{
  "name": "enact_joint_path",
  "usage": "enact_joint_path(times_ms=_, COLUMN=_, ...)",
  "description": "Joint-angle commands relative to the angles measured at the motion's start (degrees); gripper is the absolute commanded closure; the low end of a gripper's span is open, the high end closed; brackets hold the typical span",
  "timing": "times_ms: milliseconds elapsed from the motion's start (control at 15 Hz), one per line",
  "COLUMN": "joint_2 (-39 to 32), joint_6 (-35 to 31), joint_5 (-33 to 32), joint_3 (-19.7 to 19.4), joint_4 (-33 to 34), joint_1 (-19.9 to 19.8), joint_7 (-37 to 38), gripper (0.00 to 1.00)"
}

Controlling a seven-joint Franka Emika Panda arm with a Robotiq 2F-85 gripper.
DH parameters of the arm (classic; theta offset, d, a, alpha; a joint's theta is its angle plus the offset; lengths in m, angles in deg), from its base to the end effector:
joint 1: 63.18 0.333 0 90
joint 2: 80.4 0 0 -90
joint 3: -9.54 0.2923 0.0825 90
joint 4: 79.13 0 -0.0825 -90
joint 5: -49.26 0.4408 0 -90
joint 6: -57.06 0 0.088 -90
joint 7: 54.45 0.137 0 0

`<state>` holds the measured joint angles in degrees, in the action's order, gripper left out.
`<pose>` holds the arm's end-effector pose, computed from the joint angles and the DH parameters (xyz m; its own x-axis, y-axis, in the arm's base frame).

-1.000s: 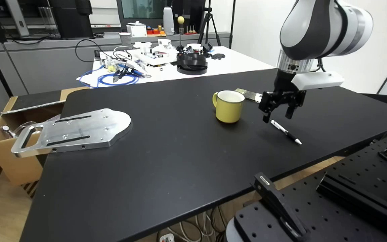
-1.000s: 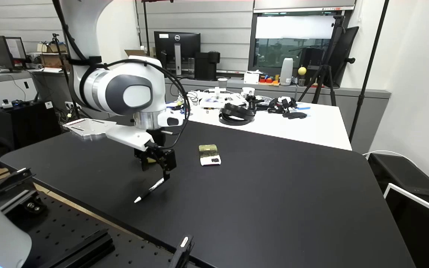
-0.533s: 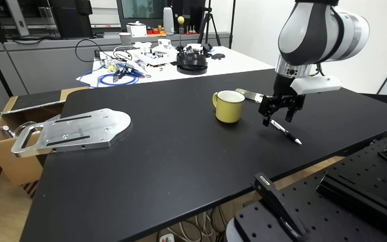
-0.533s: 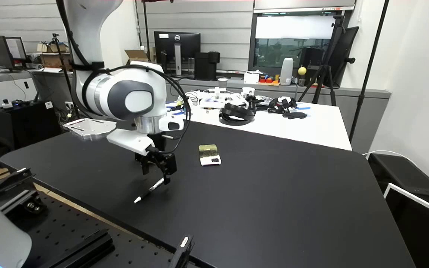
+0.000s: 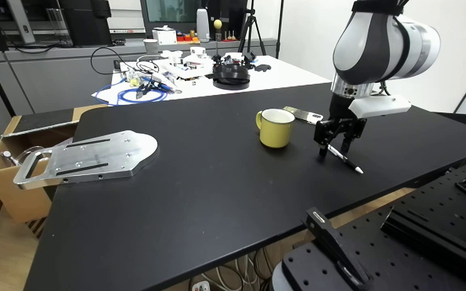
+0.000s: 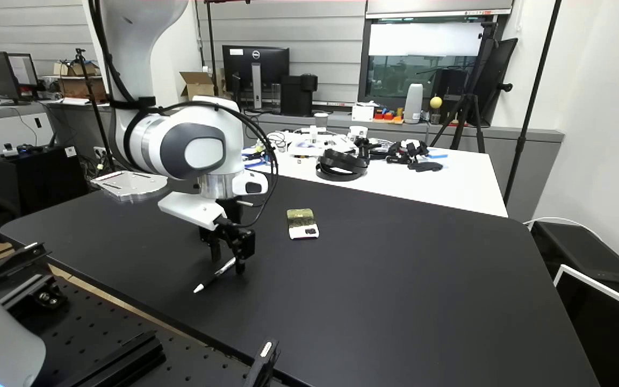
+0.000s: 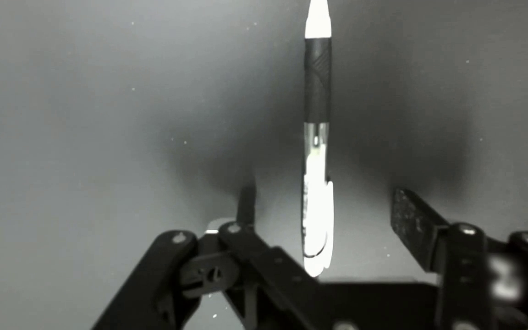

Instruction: Put the pen in the mug

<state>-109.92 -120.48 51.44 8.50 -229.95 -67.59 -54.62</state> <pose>0.3747 -0.0413 -0.0356 0.9906 -0.1278 -0.0485 -0.1275 -0.9918 0.0090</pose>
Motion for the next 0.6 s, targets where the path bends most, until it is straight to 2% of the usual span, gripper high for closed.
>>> enact_joint_path(times_ms=0, joint_2=-2.0, joint_6=-0.8, joint_5=-0.1, joint_3=-1.8, joint_4=1.2, joint_1=2.0, joint_7=1.2, gripper=0.54)
enact_joint_path(times_ms=400, joint_2=-2.0, joint_6=-0.5, joint_5=0.3, joint_3=-7.9, joint_4=1.8, joint_1=8.4, joint_7=4.0, gripper=0.94)
enact_joint_path(times_ms=533, joint_2=-2.1, joint_6=-0.2, joint_5=0.3, joint_3=-10.0, joint_4=2.0, joint_1=10.4, joint_7=4.9, gripper=1.00)
